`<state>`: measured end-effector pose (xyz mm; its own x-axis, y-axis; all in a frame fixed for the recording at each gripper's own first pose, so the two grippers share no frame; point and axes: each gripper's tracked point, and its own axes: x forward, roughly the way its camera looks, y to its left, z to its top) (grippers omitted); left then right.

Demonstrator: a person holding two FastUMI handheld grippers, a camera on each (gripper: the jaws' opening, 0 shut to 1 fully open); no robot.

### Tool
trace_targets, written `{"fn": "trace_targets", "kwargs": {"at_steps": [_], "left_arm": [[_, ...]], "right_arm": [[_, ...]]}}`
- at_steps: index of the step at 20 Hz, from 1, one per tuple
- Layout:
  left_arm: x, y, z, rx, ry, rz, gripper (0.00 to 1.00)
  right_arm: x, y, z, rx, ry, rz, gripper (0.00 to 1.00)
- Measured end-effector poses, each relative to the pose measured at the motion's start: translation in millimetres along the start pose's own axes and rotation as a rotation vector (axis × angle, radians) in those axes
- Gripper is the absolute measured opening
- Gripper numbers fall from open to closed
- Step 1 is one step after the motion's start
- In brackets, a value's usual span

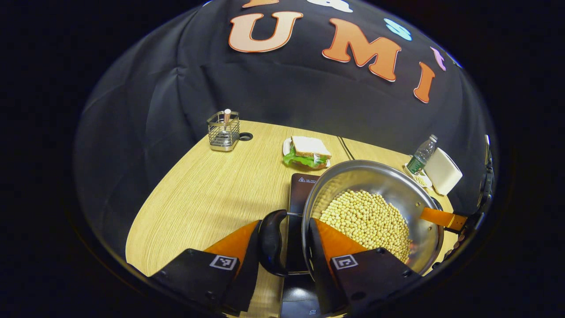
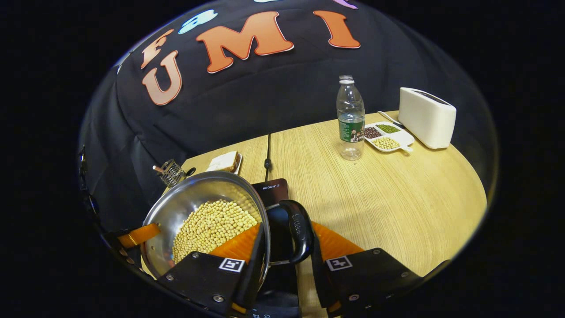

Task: First push the handle of the pot to place it horizontally, then grasp the pot with both hands and set it on the induction cooktop.

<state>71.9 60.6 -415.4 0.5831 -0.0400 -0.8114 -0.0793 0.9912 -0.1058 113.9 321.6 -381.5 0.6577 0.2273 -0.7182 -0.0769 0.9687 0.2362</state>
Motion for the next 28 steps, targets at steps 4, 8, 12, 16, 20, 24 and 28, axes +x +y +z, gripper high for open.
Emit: {"fn": "trace_targets", "kwargs": {"at_steps": [4, 8, 12, 16, 20, 24, 28], "left_arm": [[-11, 1, 21, -0.009, -0.073, 0.033, 0.89], [-43, -9, 57, 0.02, -0.189, 0.075, 0.98], [-98, -30, 103, 0.076, -0.356, 0.098, 0.98], [-153, -69, 137, 0.054, -0.441, 0.031, 0.99], [-221, -79, 190, 0.023, -0.606, -0.01, 0.98], [-282, -79, 217, 0.025, -0.727, 0.015, 0.98], [-331, -97, 231, 0.014, -0.784, -0.045, 1.0]], "right_arm": [[-15, -2, 27, -0.026, -0.086, 0.016, 0.7], [-55, -9, 51, -0.069, -0.164, 0.024, 0.94], [-95, -27, 84, -0.108, -0.264, 0.0, 0.95], [-145, -41, 115, -0.124, -0.358, 0.011, 0.95], [-195, -64, 146, -0.169, -0.464, -0.006, 0.95], [-246, -84, 174, -0.208, -0.552, -0.013, 0.95], [-297, -99, 191, -0.232, -0.62, -0.013, 0.95]]}}
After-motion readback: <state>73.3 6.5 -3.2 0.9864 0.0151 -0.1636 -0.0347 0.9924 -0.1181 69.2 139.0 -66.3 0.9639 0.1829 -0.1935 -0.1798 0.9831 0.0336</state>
